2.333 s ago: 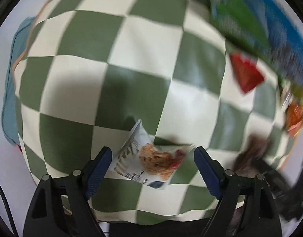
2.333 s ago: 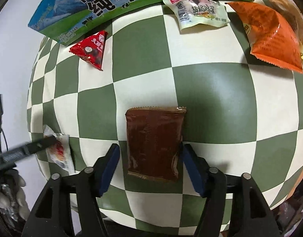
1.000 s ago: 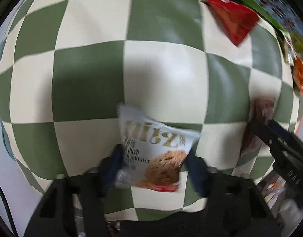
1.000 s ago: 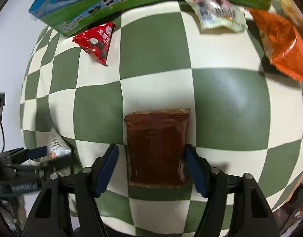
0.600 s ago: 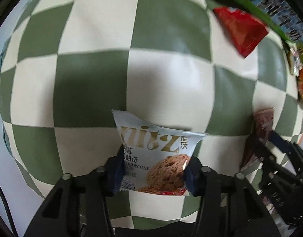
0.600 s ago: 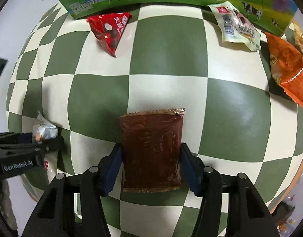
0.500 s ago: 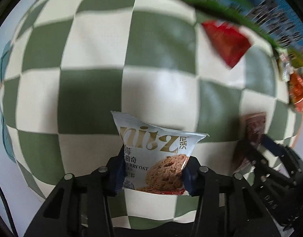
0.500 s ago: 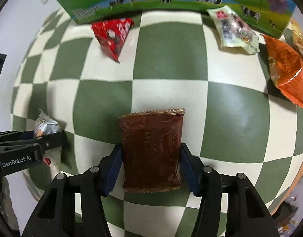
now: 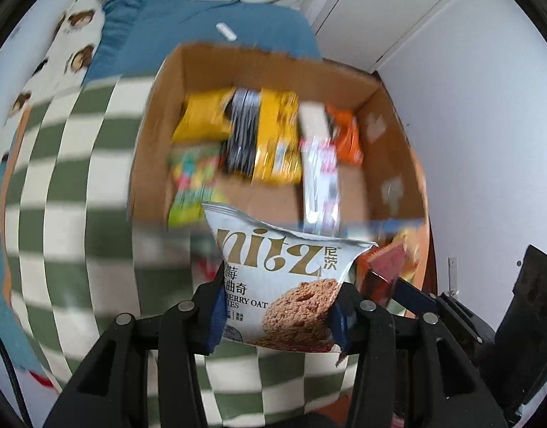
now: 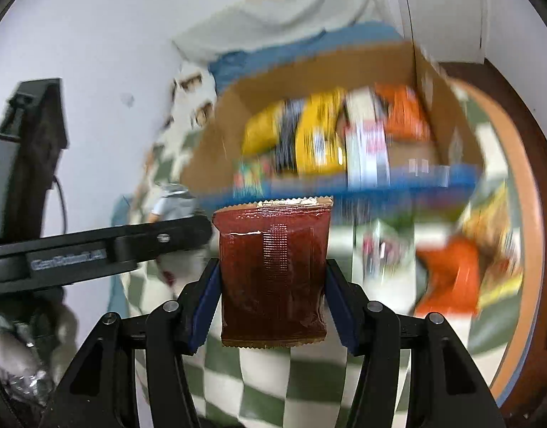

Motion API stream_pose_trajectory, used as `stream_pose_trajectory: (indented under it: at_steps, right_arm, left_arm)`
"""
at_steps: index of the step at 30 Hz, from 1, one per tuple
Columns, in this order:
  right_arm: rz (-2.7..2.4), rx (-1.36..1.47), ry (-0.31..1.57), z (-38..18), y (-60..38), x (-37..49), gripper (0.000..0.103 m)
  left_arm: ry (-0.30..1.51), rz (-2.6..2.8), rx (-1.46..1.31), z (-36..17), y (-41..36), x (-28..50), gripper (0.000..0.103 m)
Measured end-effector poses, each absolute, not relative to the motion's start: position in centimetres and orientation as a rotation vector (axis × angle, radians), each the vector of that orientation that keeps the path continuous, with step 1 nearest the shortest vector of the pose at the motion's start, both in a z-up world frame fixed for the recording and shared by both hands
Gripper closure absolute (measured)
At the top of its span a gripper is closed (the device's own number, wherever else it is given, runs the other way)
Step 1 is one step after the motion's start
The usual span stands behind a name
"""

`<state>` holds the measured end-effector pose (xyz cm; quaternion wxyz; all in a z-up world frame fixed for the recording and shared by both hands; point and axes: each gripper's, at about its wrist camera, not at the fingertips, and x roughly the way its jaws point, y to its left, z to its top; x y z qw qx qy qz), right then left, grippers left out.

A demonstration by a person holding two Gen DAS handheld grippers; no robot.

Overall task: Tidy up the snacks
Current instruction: 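Carry both packets into the box and open both tools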

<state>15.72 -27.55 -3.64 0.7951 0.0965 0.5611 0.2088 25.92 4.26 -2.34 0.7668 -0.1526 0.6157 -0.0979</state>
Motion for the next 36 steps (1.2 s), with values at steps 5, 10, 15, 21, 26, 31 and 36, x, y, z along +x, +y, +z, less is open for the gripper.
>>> stream_pose_trajectory:
  at_steps: [5, 10, 15, 21, 26, 31, 36]
  right_arm:
    - [0.422, 0.194, 1.180, -2.8, -27.7, 23.2, 0.044]
    - [0.417, 0.165, 1.268, -6.3, -26.0, 29.2, 0.044]
    - [0.442, 0.140, 1.355, -10.2, -25.2, 30.8, 0.044]
    - [0.436, 0.080, 1.494, -14.2, -24.0, 32.1, 0.021]
    - [0.414, 0.028, 1.511, -14.7, -23.8, 32.4, 0.006]
    - [0.359, 0.013, 1.495, -14.1, -24.9, 32.3, 0.006]
    - [0.273, 0.003, 1.466, -13.5, -26.8, 32.2, 0.005]
  left_arm:
    - [1.390, -0.187, -0.344, -5.2, 3.5, 33.9, 0.059]
    - [1.505, -0.148, -0.356, -9.8, 3.3, 37.8, 0.059]
    - [1.587, -0.137, -0.381, -13.2, 3.5, 38.5, 0.059]
    - [1.655, -0.134, -0.370, -15.5, 3.3, 38.6, 0.030]
    - [1.618, -0.114, -0.341, -14.8, 3.4, 38.8, 0.010]
    - [1.567, -0.078, -0.314, -13.4, 3.7, 38.5, 0.010]
    - [1.510, -0.041, -0.265, -12.1, 3.9, 37.7, 0.010]
